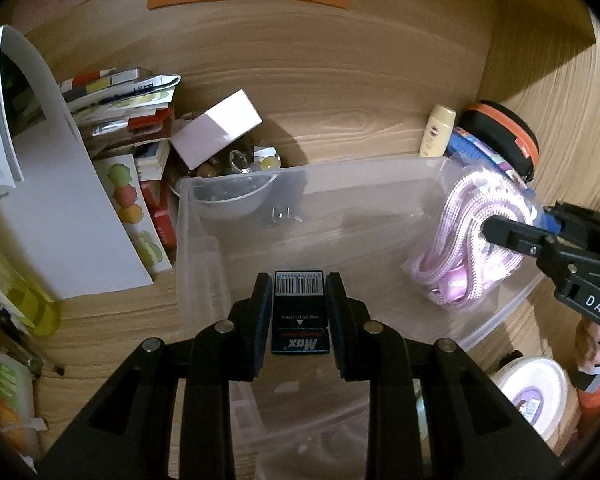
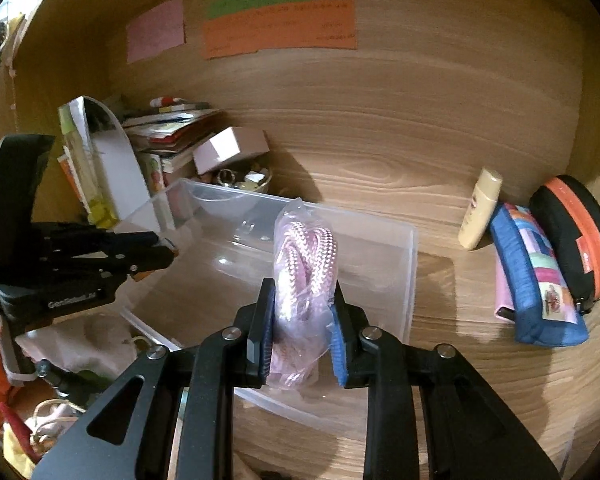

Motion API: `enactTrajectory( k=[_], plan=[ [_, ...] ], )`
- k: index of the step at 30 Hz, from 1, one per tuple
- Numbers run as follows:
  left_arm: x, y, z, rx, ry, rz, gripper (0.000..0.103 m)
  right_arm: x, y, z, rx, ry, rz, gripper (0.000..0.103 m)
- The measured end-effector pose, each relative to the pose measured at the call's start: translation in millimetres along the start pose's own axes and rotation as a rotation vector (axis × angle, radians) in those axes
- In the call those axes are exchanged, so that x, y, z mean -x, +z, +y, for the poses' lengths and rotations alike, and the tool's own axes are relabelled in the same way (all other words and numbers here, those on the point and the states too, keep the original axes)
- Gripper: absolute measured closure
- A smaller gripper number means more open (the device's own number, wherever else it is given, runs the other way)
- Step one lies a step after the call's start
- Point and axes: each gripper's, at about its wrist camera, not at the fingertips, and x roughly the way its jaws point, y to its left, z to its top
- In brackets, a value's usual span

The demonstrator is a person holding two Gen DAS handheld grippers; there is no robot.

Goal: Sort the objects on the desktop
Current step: 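Carry the blue card and pink rope bag into the clear box and release both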

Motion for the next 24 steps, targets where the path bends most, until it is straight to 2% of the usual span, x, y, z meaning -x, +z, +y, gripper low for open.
enactTrajectory(
  k=[3,5,7,9,14,16,17,20,24],
  plan=[
    [0,-1,-2,-0.015,0.01,-0.003,0.074,-1,0,-1,-0.002,-0.006,0.006,0.079],
    [0,-2,-4,-0.026,0.01,-0.004,0.068,-3,-1,-2,-0.005,-0.01,0.014,0.077],
    [-1,-3,-7,-0.04,0.014,-0.008,0.057,-6,-2,-2,0.002,-0.025,0.022,0.074],
    [-1,-4,-9,-0.049,0.014,-0.009,0.053,-7,-3,-1,0.007,-0.035,0.025,0.068],
    [1,-4,-10,-0.052,0.013,-0.018,0.046,-1,-4,2,0.033,-0.097,-0.023,0.035],
    [4,-4,-9,-0.051,0.017,-0.032,0.033,4,-3,5,0.045,-0.123,-0.056,0.026],
    [7,-4,-9,-0.049,0.019,-0.041,0.031,6,-3,6,0.051,-0.136,-0.07,0.02],
    [14,-2,-8,-0.041,0.021,-0.067,0.029,13,-3,10,0.074,-0.179,-0.114,0.016],
    [26,1,-3,-0.023,0.033,-0.099,0.018,17,-1,12,0.088,-0.202,-0.133,0.01]
  ],
)
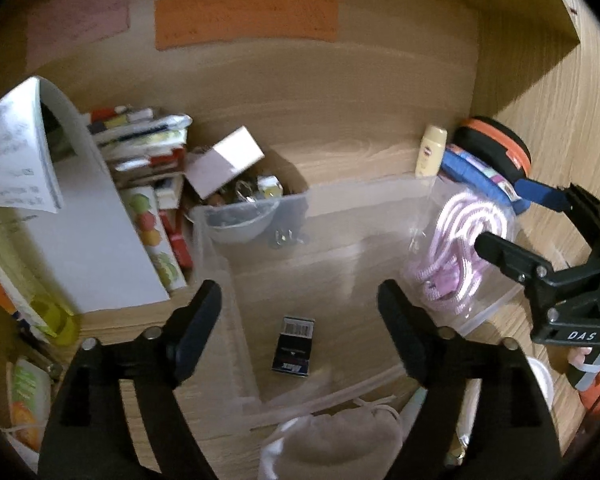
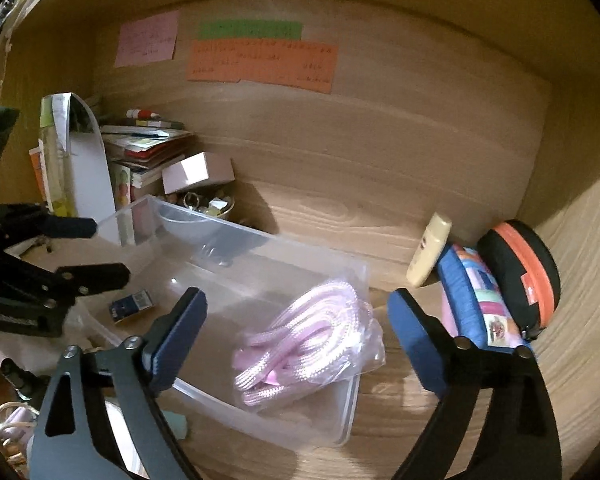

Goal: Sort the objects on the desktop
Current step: 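Carry the blue card and pink rope bag into the clear box and release both, then withdraw both grippers from the clear box toward the remaining items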

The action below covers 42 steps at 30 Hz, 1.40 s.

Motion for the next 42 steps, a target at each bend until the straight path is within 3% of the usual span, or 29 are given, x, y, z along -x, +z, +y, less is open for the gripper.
enactTrajectory(
  k=[4,19,30,42],
  plan=[
    [19,3,6,0.025,0.034,-0.048,0.006,7,4,1,-0.002,-0.01,-0.008,0.01],
    [84,-16,14,0.02,0.076,-0.118,0.002,71,-6,10,-0.031,-0.006,-0.034,0.004],
    [109,-47,20,0.038,0.083,-0.086,0.002,102,-32,12,-0.043,-0.019,-0.021,0.003],
    [138,-101,14,0.056,0.051,-0.032,0.002,111,-74,10,-0.054,-0.045,0.061,0.003]
  ],
)
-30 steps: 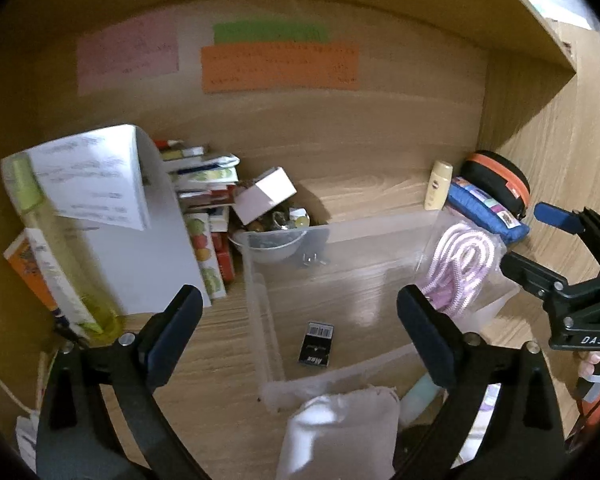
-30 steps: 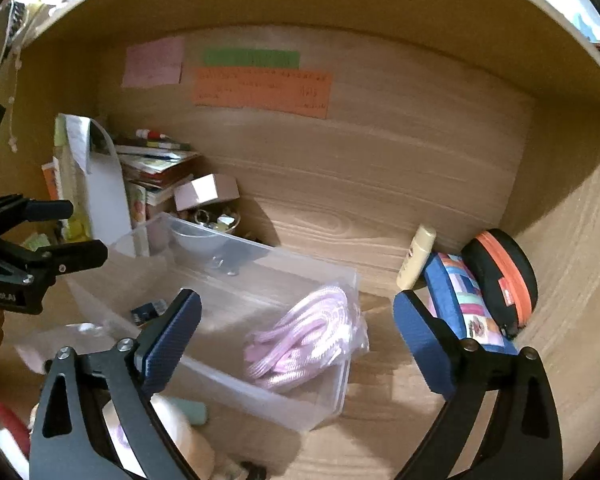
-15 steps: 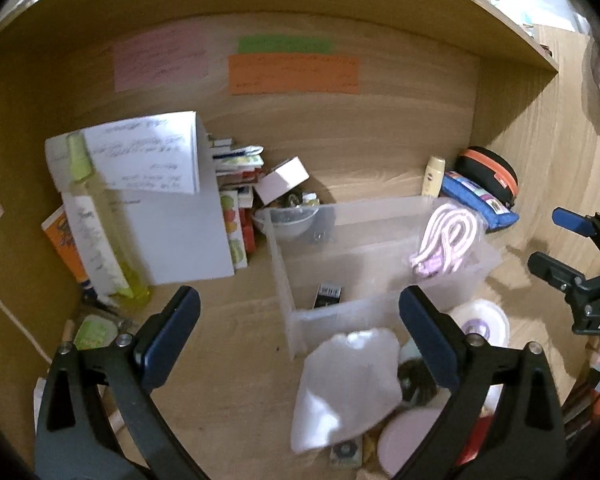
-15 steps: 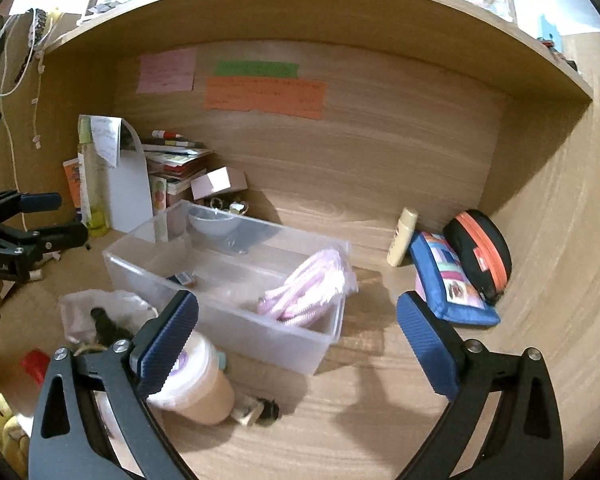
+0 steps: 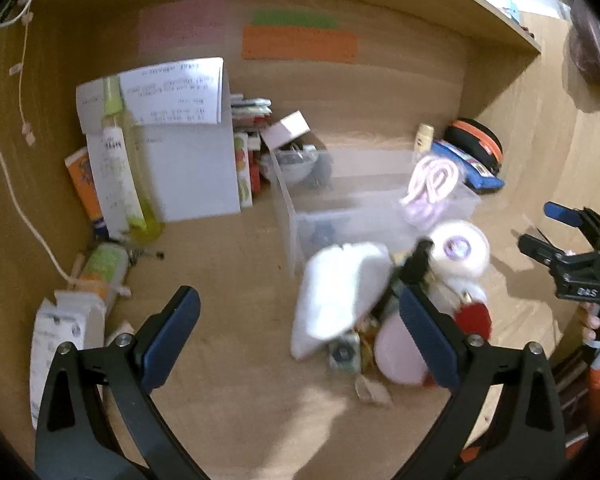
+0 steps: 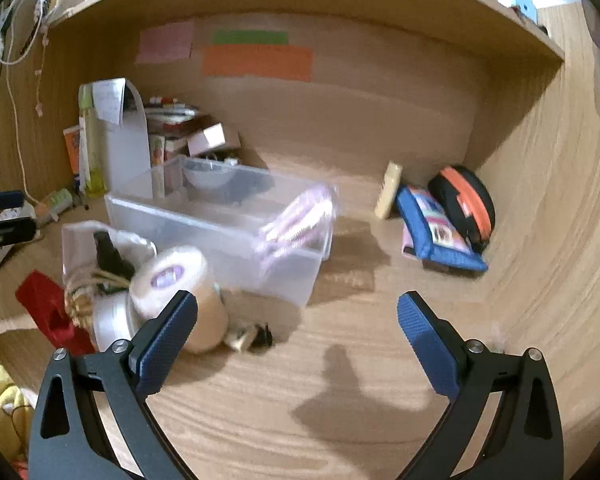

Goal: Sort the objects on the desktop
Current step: 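Withdraw both grippers from the clear box toward the remaining items, then grasp the red pouch with the left gripper while the right gripper grasps the small beige packet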

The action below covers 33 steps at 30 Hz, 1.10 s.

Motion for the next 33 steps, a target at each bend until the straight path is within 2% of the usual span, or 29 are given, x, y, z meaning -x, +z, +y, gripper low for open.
enactTrajectory(
  k=[9,16,18,21,24,26,29,31,33],
  plan=[
    [13,-19,-27,-0.022,-0.103,0.003,0.002,-17,-34,3,0.024,-0.004,0.1,0.003],
    [-4,-27,-58,-0.1,-0.19,0.042,0.002,-45,-37,6,0.059,0.049,0.175,0.005],
    [-10,-27,-63,-0.11,-0.192,0.044,0.002,-50,-36,6,0.063,0.071,0.185,0.006],
    [-16,-24,-65,-0.103,-0.209,0.049,0.004,-55,-32,8,0.078,0.099,0.197,0.016],
    [-23,-22,-66,-0.102,-0.224,0.059,0.02,-62,-29,11,0.091,0.129,0.224,0.017],
    [-25,-22,-68,-0.101,-0.24,0.061,0.024,-64,-26,14,0.105,0.146,0.232,0.024],
    [-25,-21,-70,-0.103,-0.254,0.052,0.038,-65,-20,22,0.155,0.138,0.222,0.026],
    [-24,-21,-72,-0.105,-0.286,0.055,0.055,-66,-17,26,0.201,0.135,0.204,0.029],
    [-23,-21,-74,-0.109,-0.304,0.054,0.065,-68,-15,30,0.244,0.138,0.198,0.037]
  ],
)
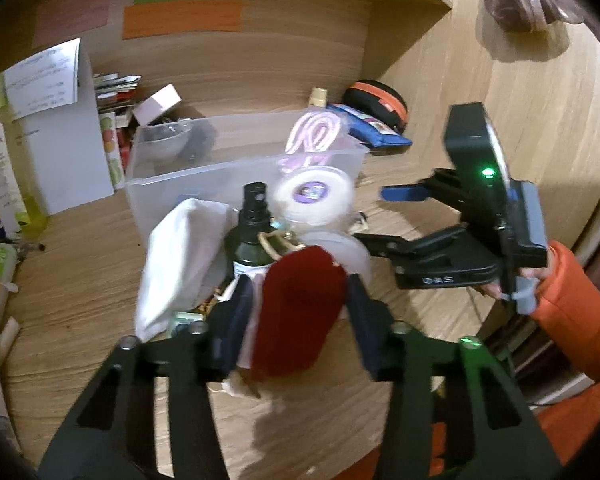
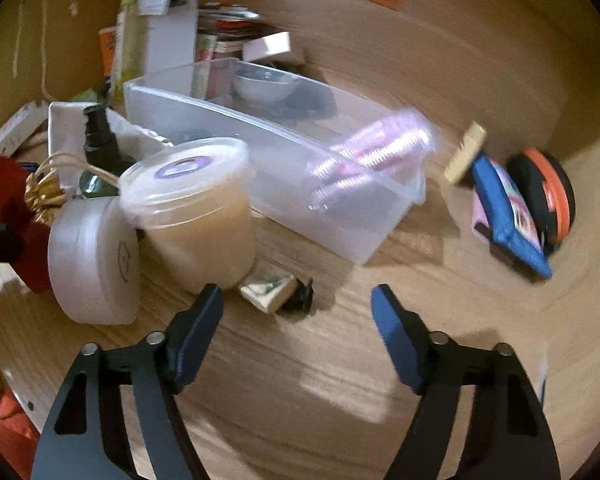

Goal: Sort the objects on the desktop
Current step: 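Grasp the red pouch with the left gripper while the right gripper grasps the small beige packet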

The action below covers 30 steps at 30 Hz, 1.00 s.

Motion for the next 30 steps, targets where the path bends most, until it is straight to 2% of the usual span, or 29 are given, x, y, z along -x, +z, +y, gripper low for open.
enactTrajectory(
  k=[4,5,8,14,20,30],
  plan=[
    [3,-1,-4,-0.019,0.011,-0.013,0.072,-7,6,4,0.075,0.038,0.012,0.05],
    [4,-1,-4,-0.018,0.011,-0.014,0.073,-10,8,4,0.079,0.055,0.025,0.056],
    [8,1,-2,-0.004,0.003,-0.025,0.079,-13,10,3,0.075,0.113,0.044,0.063],
    [20,11,8,0.041,0.001,-0.067,0.084,-8,4,9,0.091,0.11,0.041,0.072],
    [34,22,16,0.073,0.009,-0.121,0.085,-2,2,3,0.057,0.107,0.029,0.075],
    [52,43,22,0.094,0.019,-0.206,0.085,22,4,-14,0.012,0.079,-0.015,0.075]
  ],
)
